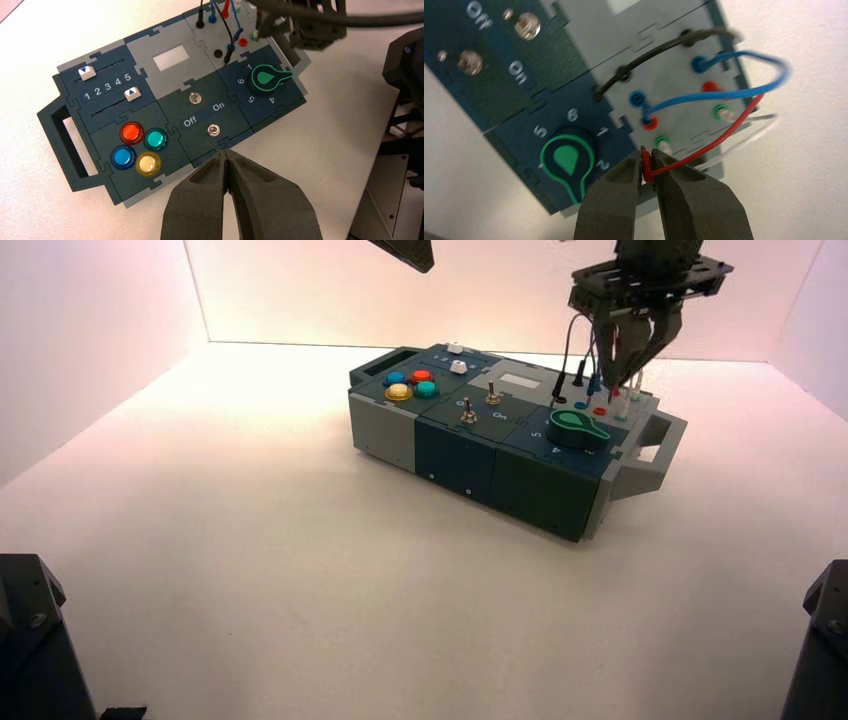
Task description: Pull the red wire.
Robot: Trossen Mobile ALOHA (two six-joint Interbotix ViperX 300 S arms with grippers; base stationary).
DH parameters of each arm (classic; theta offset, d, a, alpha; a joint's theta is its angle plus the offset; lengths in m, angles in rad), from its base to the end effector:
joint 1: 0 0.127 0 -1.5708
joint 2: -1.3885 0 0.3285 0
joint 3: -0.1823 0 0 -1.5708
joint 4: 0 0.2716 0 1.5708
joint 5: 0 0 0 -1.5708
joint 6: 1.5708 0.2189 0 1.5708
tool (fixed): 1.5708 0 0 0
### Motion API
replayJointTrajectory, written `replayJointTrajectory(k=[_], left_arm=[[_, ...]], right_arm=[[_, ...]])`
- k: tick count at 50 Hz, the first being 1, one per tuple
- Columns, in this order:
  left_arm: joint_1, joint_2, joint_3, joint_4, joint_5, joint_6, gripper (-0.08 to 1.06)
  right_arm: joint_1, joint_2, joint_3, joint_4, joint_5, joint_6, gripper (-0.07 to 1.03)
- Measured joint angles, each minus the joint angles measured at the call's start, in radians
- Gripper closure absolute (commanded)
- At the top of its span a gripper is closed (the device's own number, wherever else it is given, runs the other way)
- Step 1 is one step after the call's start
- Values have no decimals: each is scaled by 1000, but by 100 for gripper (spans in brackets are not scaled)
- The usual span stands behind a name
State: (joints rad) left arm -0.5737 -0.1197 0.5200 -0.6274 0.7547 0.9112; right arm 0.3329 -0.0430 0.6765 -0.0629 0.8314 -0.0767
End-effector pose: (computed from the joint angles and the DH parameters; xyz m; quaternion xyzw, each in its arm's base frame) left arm 0.2632 -0.2749 0.1751 0.1999 0.4023 -0.5063 0.7361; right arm 0.2754 0.0845 0.0741 -0.1696 0.6489 0.1450 0.7274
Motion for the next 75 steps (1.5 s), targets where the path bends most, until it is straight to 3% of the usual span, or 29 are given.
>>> replayJointTrajectory(k=[15, 27, 51, 75], left_arm=[[0, 0, 0, 0, 0, 0, 101], [0, 0, 2, 0, 0, 0, 101], [2, 0, 0, 0, 0, 0, 101], [0, 0, 0, 3, 0, 0, 101]], right_arm=[[25, -8, 28, 5, 11, 0, 88], [25, -11, 29, 6, 11, 0, 62], [25, -63, 35, 14, 9, 0, 60], [23, -189, 63, 14, -58, 18, 61]])
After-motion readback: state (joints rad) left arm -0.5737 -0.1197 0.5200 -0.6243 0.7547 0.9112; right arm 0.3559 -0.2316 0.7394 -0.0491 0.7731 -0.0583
